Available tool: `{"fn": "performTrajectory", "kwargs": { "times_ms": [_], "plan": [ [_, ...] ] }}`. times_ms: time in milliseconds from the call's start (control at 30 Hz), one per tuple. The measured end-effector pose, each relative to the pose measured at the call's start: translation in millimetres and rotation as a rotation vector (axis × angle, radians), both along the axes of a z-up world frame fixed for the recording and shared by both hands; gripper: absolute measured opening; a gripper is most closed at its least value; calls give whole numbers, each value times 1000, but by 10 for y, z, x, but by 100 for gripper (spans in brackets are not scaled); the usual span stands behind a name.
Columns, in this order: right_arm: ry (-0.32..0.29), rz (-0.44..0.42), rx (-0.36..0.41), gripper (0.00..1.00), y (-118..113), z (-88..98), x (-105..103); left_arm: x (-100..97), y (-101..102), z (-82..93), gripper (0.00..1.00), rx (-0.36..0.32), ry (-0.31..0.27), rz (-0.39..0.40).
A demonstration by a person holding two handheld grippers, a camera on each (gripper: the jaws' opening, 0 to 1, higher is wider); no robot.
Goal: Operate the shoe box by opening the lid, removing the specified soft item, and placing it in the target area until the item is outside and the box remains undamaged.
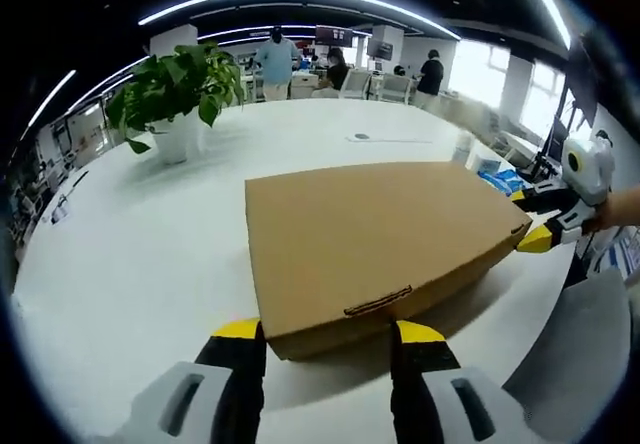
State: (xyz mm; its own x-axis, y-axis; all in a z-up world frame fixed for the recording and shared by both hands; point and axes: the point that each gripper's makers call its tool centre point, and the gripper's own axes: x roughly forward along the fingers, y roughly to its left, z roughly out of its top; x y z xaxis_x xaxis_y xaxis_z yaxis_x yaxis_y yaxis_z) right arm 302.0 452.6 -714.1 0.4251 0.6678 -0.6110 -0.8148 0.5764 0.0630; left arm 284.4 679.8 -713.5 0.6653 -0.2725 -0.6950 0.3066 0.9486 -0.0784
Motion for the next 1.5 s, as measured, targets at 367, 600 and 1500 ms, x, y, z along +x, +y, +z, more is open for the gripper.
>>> {"fn": "performTrajectory", "kwargs": {
  "times_ms": [367,600,1500],
  "plan": [
    [-12,15,-27,40,-9,-79,15,24,17,-102,49,25,26,3],
    [-14,24,-29,40,-20,-87,76,60,-4,-98,49,27,36,8],
    [-9,44,-33,40,-77,-88,622,542,-46,-149,47,46,63,0]
  ]
}}
